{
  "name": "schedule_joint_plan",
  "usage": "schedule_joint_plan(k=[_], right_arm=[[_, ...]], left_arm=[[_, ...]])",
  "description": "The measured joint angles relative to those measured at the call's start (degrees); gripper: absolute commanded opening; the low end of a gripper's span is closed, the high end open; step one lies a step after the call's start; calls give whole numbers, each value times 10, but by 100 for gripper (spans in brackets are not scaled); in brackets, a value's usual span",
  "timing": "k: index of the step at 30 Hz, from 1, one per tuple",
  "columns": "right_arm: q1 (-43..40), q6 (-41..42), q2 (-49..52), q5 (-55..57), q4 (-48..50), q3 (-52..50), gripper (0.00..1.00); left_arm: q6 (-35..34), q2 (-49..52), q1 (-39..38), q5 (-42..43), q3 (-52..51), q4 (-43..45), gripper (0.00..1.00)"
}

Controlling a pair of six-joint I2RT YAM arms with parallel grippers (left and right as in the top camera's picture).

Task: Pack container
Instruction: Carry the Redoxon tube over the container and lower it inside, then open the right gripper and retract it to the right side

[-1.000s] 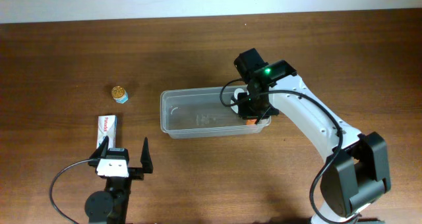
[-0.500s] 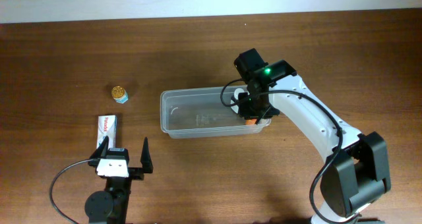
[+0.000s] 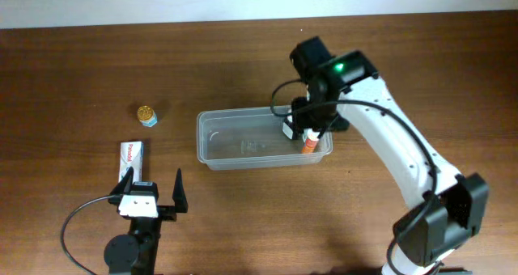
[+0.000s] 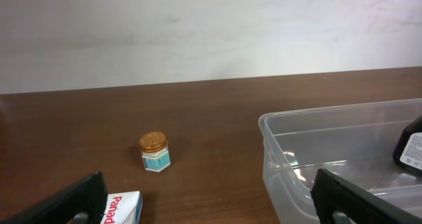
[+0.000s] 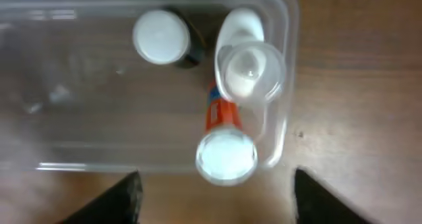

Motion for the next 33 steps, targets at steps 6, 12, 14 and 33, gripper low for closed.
schedule_joint_plan(k=[6, 12, 14, 33], right_arm=[[-3, -8, 0, 0, -104, 142, 99], [-63, -9, -1, -1, -171, 262, 99], [-108, -9, -1, -1, -178, 286, 99], [-422, -102, -3, 1, -178, 295, 98]], left_arm=[[0, 0, 0, 0, 0, 0, 99], [0, 0, 0, 0, 0, 0, 99], [0, 0, 0, 0, 0, 0, 99], [0, 0, 0, 0, 0, 0, 99]])
